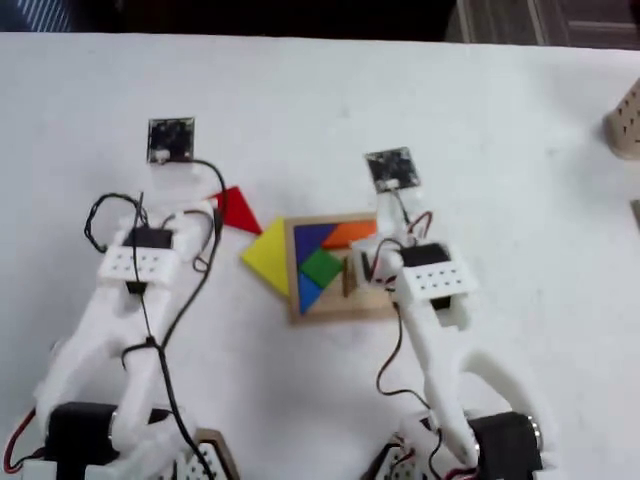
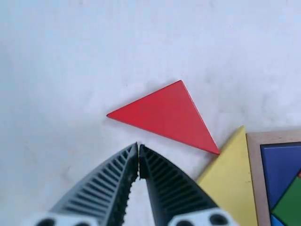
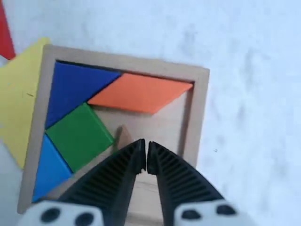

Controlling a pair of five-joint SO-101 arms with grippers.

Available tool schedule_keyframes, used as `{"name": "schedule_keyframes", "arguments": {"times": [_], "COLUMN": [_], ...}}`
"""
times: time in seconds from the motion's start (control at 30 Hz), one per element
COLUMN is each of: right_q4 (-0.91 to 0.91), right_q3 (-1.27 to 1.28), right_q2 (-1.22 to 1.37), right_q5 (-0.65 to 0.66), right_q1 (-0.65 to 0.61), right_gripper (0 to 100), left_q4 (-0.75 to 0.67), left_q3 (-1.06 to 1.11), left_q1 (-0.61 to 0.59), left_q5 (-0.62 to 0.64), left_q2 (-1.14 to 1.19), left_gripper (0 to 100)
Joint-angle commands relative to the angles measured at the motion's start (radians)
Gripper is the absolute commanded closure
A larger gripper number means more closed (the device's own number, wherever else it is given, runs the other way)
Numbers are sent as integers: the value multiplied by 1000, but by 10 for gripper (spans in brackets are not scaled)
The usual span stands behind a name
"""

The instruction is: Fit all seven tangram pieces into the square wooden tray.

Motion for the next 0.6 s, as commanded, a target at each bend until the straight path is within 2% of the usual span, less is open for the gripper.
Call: {"name": "schedule_keyframes", "arguments": {"times": [0.0, 0.13, 0.37, 0.57], "right_q4": [-90, -101, -94, -73], "right_q3": [-11, -31, -41, -41], "right_q2": [39, 114, 194, 202], "right_q5": [-6, 0, 84, 143], "right_q1": [-61, -73, -62, 2], "right_gripper": [981, 981, 981, 981], "left_q4": [-32, -28, -28, -28], "left_q3": [-12, -60, -78, -78], "left_q1": [-5, -10, -10, -12], "left_q5": [-9, -9, -9, -9], "left_q2": [-8, 61, 96, 96], "left_gripper": [977, 977, 977, 977]}}
